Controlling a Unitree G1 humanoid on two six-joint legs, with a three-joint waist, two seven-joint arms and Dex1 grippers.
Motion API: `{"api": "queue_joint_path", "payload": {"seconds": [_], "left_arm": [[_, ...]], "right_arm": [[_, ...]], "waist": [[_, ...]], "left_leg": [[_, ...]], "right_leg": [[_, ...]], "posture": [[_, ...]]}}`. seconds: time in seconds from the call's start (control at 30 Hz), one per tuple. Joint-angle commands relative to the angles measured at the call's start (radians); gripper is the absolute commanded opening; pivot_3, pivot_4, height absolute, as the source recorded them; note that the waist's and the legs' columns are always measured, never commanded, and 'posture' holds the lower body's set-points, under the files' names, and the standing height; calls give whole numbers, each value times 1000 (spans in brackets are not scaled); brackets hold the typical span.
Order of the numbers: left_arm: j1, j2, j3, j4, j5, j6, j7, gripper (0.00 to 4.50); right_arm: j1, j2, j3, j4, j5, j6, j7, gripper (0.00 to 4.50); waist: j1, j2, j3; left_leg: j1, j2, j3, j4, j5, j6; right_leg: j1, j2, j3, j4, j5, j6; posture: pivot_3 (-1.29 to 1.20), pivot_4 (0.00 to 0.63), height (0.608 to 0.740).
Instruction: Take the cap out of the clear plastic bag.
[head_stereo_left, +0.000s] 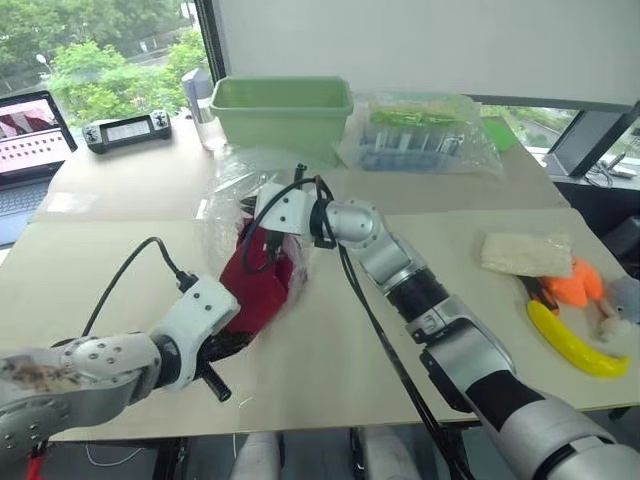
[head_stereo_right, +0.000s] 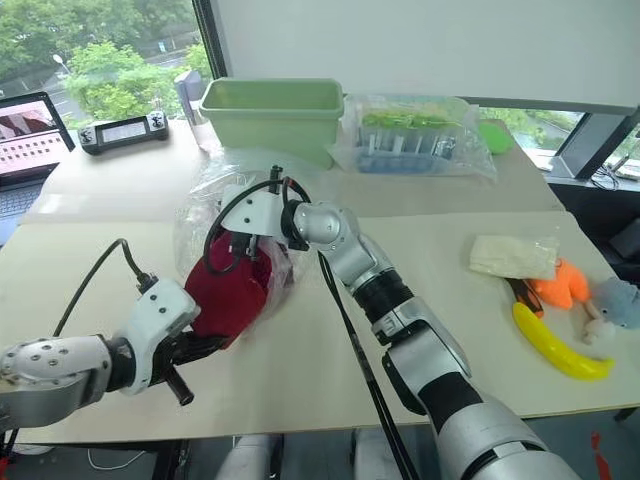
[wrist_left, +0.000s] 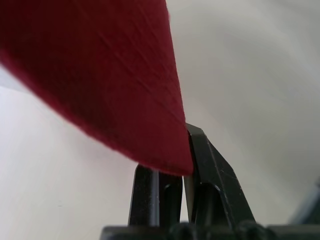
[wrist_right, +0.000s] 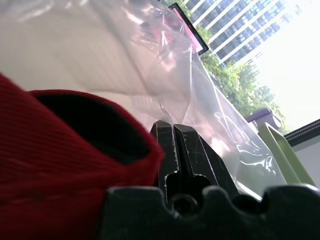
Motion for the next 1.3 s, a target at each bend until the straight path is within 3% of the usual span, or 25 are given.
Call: {"api": "queue_joint_path", "payload": {"seconds": [0.03,0.2,0.27,0.33,0.47,0.57,0.73,0.8,0.93,1.1,1.2,1.3], "left_arm": [[81,-31,316,-103,-151,38,-348,49],[144,-110,618,-63,-244,47,-573,49],[116,-134,670,-11,-320,-6,-562,49],[32,-138,688,114,-496,-123,-453,49],[-261,-125,608,354,-563,-257,-327,49],[-384,-143,556,462,-563,-315,-145,49],[-630,-191,441,684,-472,-477,146,49],[-679,-222,396,729,-369,-503,212,49],[-676,-361,342,787,-320,-496,369,49],[-566,-578,298,745,-338,-455,446,49],[-470,-673,249,762,-301,-413,430,49],[-438,-698,213,771,-287,-359,394,49]], "right_arm": [[-26,-10,-14,23,-7,-26,-21,0],[-62,-33,-12,137,-27,-74,-52,0],[-76,-39,-10,160,-30,-88,-57,0],[-85,-39,-13,169,-30,-97,-55,0],[-84,-39,-17,164,-30,-100,-48,0],[-73,-42,-20,149,-31,-93,-43,0],[-40,-53,-19,106,-30,-70,-29,0],[-26,-56,-18,86,-30,-60,-22,0],[2,-63,-18,32,-29,-30,-13,0],[25,-65,-18,-22,-31,7,-8,0],[24,-63,-17,-28,-32,17,-10,0],[23,-62,-16,-28,-32,19,-12,0]], "waist": [[-7,0,0],[-16,0,0],[-16,0,0],[-14,0,0],[-12,0,1],[-12,-2,0],[-9,-2,0],[-8,-3,0],[-7,-3,0],[-6,-7,0],[-10,-11,0],[-8,-11,0]], "left_leg": [[-1,0,0,0,0,0],[-2,0,-1,-1,-1,-1],[-2,0,-1,0,-1,-1],[-2,1,-1,2,-1,-1],[0,2,-2,6,0,0],[3,3,-2,7,0,1],[6,8,-1,6,0,1],[5,11,-2,6,0,1],[8,11,-1,5,0,0],[8,12,0,6,0,0],[4,13,-1,6,0,-1],[6,12,0,4,0,-1]], "right_leg": [[0,0,0,0,0,1],[-1,0,-1,0,-1,1],[0,0,-1,0,-2,1],[0,0,-1,0,-4,-2],[3,2,-1,3,-3,-3],[5,4,-1,4,-3,-4],[6,9,1,5,1,1],[4,12,0,7,2,-2],[4,13,1,11,1,-4],[4,13,2,13,2,-4],[0,14,2,12,6,-12],[2,13,3,12,6,-12]], "posture": [[0,150,740],[0,150,740],[0,150,740],[0,150,740],[0,150,740],[0,150,740],[0,150,740],[0,150,740],[0,150,740],[0,150,740],[0,150,740],[0,150,740]]}}
